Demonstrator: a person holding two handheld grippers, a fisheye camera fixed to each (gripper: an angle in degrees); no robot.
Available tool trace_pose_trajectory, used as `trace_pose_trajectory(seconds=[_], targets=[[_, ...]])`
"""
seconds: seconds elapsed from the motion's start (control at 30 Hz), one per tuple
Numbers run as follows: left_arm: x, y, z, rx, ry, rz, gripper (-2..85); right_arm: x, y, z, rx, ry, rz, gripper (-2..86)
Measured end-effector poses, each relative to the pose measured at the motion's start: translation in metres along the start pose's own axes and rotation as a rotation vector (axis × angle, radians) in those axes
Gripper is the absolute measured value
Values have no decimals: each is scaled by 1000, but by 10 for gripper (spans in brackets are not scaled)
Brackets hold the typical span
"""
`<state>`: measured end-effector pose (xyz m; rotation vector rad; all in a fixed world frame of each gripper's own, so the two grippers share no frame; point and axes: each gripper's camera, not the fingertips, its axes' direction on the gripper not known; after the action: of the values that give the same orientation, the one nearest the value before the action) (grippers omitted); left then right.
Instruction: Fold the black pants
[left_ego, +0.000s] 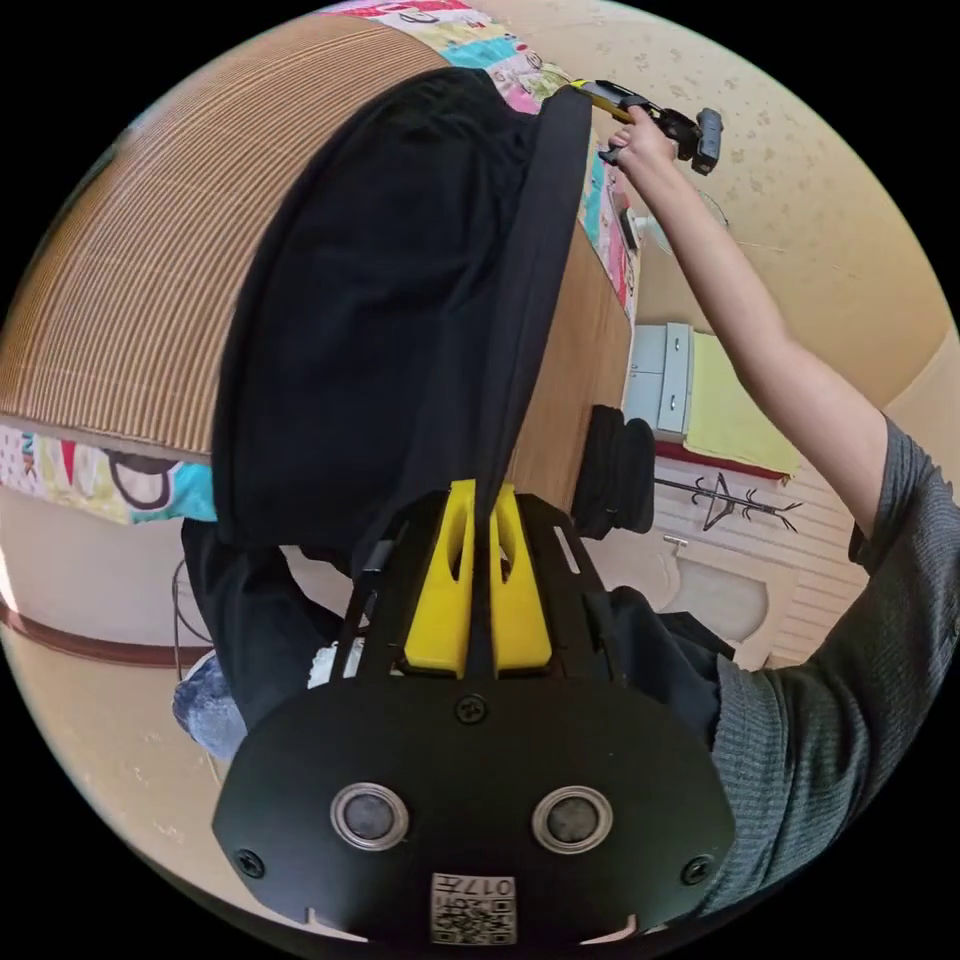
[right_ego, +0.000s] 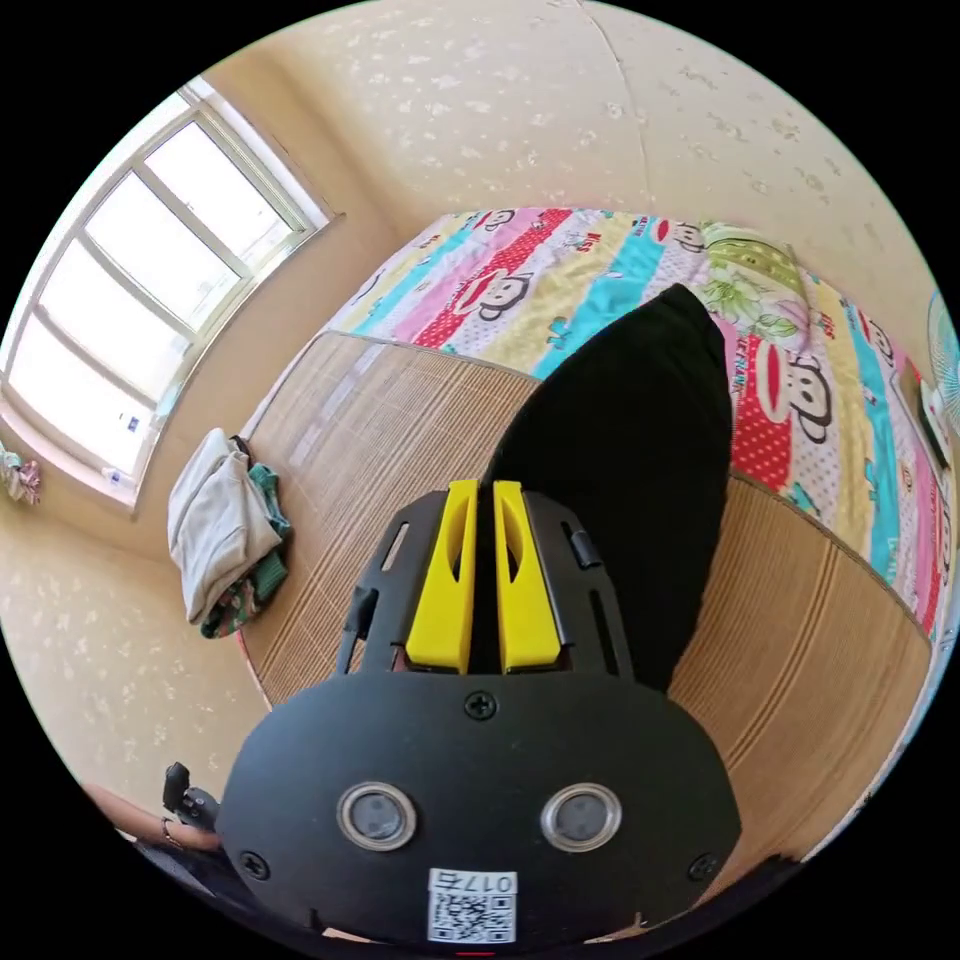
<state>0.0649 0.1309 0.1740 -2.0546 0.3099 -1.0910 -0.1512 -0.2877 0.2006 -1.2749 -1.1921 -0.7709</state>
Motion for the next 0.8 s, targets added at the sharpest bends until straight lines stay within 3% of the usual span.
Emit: trace_pose_trajectory(seconds=[0.17, 0.37, 0.6, 0.7, 0.8], targets=[[-64, -34, -6, -116, -138, -76, 15, 35, 43, 14, 17, -244, 127, 69], [-90, -72, -7, -326, -204, -3, 30, 62, 218, 18, -226, -272, 282, 79], [-70, -94, -41, -408, -72, 192, -2, 65, 395, 35, -256, -458, 654, 109], [-88, -106, -53, -444, 2, 136, -6, 49, 416, 58, -296, -542, 661, 87], [-96, -120, -63, -484, -55, 95, -6, 38, 416, 61, -323, -621, 615, 39]])
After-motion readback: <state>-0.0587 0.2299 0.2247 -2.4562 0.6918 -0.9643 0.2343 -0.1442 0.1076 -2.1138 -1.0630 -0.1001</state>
